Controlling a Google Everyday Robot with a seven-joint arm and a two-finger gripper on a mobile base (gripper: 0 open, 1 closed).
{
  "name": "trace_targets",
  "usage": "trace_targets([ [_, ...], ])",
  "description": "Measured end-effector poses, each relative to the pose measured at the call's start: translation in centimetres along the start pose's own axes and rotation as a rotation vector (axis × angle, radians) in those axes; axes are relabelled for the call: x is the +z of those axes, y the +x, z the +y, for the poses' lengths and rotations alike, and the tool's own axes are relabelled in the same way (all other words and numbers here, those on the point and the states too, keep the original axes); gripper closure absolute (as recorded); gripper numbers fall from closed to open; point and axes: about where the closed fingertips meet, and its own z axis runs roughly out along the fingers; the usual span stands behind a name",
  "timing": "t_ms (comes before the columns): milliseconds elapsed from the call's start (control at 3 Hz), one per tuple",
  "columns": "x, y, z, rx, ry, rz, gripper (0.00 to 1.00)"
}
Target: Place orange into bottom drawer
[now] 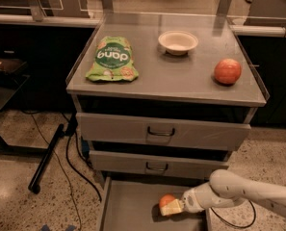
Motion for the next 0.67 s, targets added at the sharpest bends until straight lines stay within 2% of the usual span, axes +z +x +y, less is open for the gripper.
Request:
trace_targets([
  [333, 6.9, 2.7, -2.3, 0.133, -0.078, 0.012, 1.0],
  [667, 9.9, 4.2, -3.2, 0.196, -0.119, 0.019, 1.0],
])
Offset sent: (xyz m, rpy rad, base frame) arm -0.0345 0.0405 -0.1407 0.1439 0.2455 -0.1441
